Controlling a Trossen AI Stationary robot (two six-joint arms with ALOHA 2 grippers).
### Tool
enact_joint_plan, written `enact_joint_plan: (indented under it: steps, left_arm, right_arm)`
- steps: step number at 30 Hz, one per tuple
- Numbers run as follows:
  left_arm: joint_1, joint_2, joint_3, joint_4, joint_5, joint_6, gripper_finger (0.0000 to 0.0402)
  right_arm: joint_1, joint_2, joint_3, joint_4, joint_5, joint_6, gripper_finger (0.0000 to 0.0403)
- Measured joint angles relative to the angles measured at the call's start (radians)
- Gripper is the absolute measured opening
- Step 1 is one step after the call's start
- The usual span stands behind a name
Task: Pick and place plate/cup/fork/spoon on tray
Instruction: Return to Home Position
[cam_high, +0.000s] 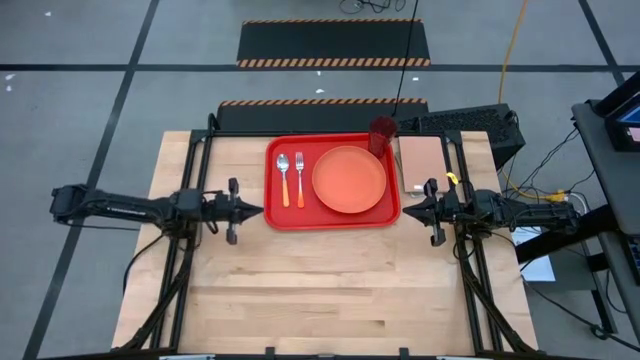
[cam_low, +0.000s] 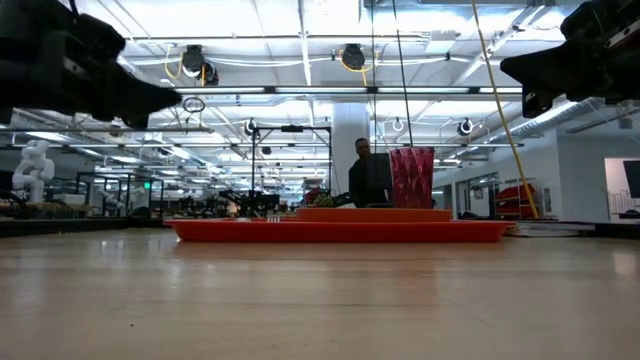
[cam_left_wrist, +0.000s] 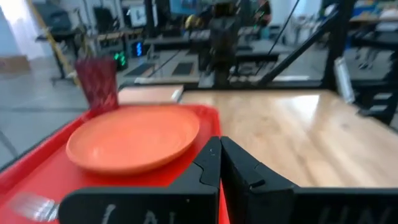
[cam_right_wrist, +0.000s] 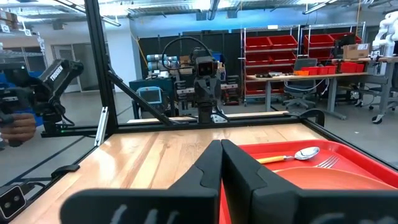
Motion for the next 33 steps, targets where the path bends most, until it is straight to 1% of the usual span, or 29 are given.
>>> enact_joint_plan:
  steps: [3,11,14,18,20,23,27,30,33]
  left_arm:
    - [-0.001,-0.091,0.000,-0.044,0.025,0.009,0.0001]
    - [-0.001,-0.355,0.000,-0.265,0.026,0.005,0.0001]
    - [-0.001,-0.443,0.000,-0.358,0.027,0.004,0.0001]
    - [-0.001,-0.540,0.000,-0.434,0.027,-0.001,0.0001]
    - [-0.001,-0.543,0.000,-0.432,0.032,0.002,0.0002]
    - [-0.001,-0.544,-0.001,-0.430,0.076,0.024,0.0001]
    - [-0.001,-0.544,-0.001,-0.433,0.078,0.025,0.0006]
    - [-0.001,-0.544,-0.001,-0.475,0.074,0.021,0.0017]
    - [-0.001,-0.544,-0.001,-0.482,0.071,0.026,0.0021]
  right_arm:
    - [0.000,0.000,0.000,0.000,0.000,0.000,0.0000]
    - [0.000,0.000,0.000,0.000,0.000,0.000,0.0000]
    - [0.000,0.000,0.000,0.000,0.000,0.000,0.0000]
    - [0.000,0.000,0.000,0.000,0.000,0.000,0.0000]
    - [0.000,0.000,0.000,0.000,0.000,0.000,0.0000]
    - [0.000,0.000,0.000,-0.001,-0.001,0.000,0.0000]
    - [0.000,0.000,0.000,-0.002,0.000,0.000,0.0000]
    - [0.000,0.000,0.000,0.000,0.000,0.000,0.0000]
    - [0.000,0.000,0.000,-0.001,0.000,0.000,0.0000]
